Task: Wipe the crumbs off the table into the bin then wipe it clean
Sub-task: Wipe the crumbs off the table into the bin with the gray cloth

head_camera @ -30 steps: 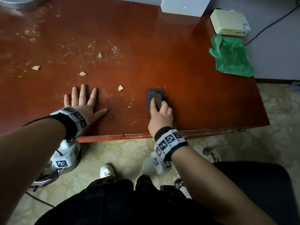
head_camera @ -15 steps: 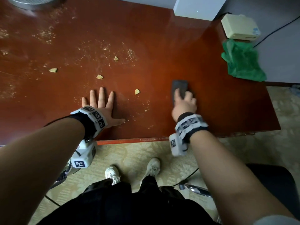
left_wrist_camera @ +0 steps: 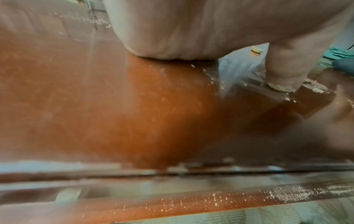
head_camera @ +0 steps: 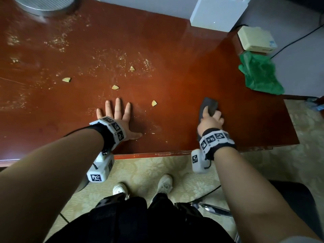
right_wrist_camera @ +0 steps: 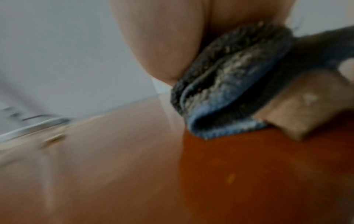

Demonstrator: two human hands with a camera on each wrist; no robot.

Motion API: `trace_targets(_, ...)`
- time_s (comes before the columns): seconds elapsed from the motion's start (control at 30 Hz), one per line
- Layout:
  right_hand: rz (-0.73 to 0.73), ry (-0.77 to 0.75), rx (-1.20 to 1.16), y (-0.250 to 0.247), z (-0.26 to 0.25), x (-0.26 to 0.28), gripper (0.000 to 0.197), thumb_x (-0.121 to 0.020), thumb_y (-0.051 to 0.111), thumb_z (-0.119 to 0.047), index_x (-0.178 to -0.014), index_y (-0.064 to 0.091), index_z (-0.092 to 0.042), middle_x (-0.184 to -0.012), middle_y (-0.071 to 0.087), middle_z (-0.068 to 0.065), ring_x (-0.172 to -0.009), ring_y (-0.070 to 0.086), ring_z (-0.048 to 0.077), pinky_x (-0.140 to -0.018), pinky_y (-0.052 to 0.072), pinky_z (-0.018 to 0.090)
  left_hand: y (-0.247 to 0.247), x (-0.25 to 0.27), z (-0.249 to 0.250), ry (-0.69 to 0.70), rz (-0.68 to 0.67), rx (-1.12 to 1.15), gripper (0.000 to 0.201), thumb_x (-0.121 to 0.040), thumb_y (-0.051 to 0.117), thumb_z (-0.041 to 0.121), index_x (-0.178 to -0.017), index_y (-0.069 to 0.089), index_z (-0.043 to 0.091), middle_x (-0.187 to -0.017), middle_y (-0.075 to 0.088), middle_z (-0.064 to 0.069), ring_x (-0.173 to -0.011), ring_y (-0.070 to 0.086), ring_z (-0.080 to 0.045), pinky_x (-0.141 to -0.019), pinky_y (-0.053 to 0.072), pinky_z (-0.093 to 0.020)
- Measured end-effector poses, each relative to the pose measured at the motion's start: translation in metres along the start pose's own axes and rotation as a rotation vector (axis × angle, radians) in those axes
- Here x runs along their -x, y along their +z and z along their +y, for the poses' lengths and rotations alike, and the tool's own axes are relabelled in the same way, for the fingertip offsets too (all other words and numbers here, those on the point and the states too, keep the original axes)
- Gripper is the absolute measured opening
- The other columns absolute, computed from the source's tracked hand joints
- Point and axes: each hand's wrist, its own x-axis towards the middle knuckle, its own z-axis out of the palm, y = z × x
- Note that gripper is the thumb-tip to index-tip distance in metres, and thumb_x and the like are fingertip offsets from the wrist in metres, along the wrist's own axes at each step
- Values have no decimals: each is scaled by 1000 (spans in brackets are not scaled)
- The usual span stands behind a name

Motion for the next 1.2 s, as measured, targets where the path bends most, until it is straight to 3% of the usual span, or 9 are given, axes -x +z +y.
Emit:
trace_targets(0.23, -137, -675, 7, 27, -28, 50, 50, -97, 39, -11, -144, 33, -25, -149, 17, 7, -134, 23, 30, -112, 25, 33, 1, 3, -2, 13, 8, 15, 114, -70, 45, 81, -144, -25, 29, -149, -35, -6, -139, -25, -36, -112, -5, -57)
trace_targets(0.37, 71, -432, -220, -14, -19, -5, 48, -97, 39, -13, -143, 35, -26, -148, 22, 7, -133, 29, 30, -111, 26, 36, -8, -2, -2, 44, 60, 21, 112, -72, 48, 78, -143, -26, 32, -150, -34, -8, -139, -26, -34, -113, -8, -54)
trace_targets(0.5, 71, -101, -46, -24, -42, -36, 52, -99, 36, -23, -148, 19, -28, -148, 14, 9, -133, 23, 32, -106, 31, 43, -38, -19, -7, 31, 148, 76, 109, -77, 45, 74, -140, -32, 30, -147, -39, -9, -137, -32, -31, -113, -12, -50)
trace_targets(0.7, -141, -871, 7, -3, -83, -7, 50, -93, 41, -9, -140, 40, -29, -148, 23, 7, -129, 29, 30, -111, 28, 33, -84, -51, -10, -139, 160, 250, 110, -74, 50, 74, -145, -23, 31, -151, -31, -9, -140, -25, -31, -114, -8, -51)
trace_targets(0.8, 24, -762, -220, -45, -82, -54, 45, -92, 43, -9, -136, 48, -22, -141, 32, 14, -125, 38, 33, -109, 27, 28, -107, -68, 0, -119, 186, 254, 104, -77, 47, 73, -146, -19, 31, -154, -25, -6, -141, -23, -30, -114, -7, -51)
trace_targets(0.9, 215, -412, -225, -107, -61, -125, 46, -95, 42, -13, -141, 41, -22, -146, 25, 14, -130, 33, 36, -110, 25, 32, -123, -84, 15, -92, 186, 251, 103, -77, 47, 73, -146, -18, 32, -154, -24, -5, -141, -22, -29, -114, -6, -50)
trace_targets(1.0, 159, -102, -111, -144, -43, -188, 49, -98, 37, -15, -147, 28, -18, -150, 18, 12, -135, 25, 35, -112, 25, 39, -128, -101, 20, -134, 170, 257, 106, -74, 48, 75, -146, -16, 33, -155, -22, -5, -142, -19, -29, -115, -5, -49)
trace_targets(1.13, 84, -59, -116, -133, -59, -217, 53, -97, 40, -18, -147, 23, -20, -150, 17, 12, -136, 22, 32, -109, 26, 42, -125, -111, 14, -172, 113, 240, 107, -72, 49, 76, -147, -15, 35, -154, -24, -3, -143, -18, -26, -116, -3, -47)
trace_targets(1.2, 126, -230, -17, -123, -80, -209, 53, -96, 41, -19, -146, 26, -27, -149, 15, 9, -134, 23, 32, -108, 28, 43, -126, -114, 15, -178, 87, 224, 106, -73, 48, 77, -146, -15, 35, -153, -26, -2, -143, -19, -26, -116, -3, -47)
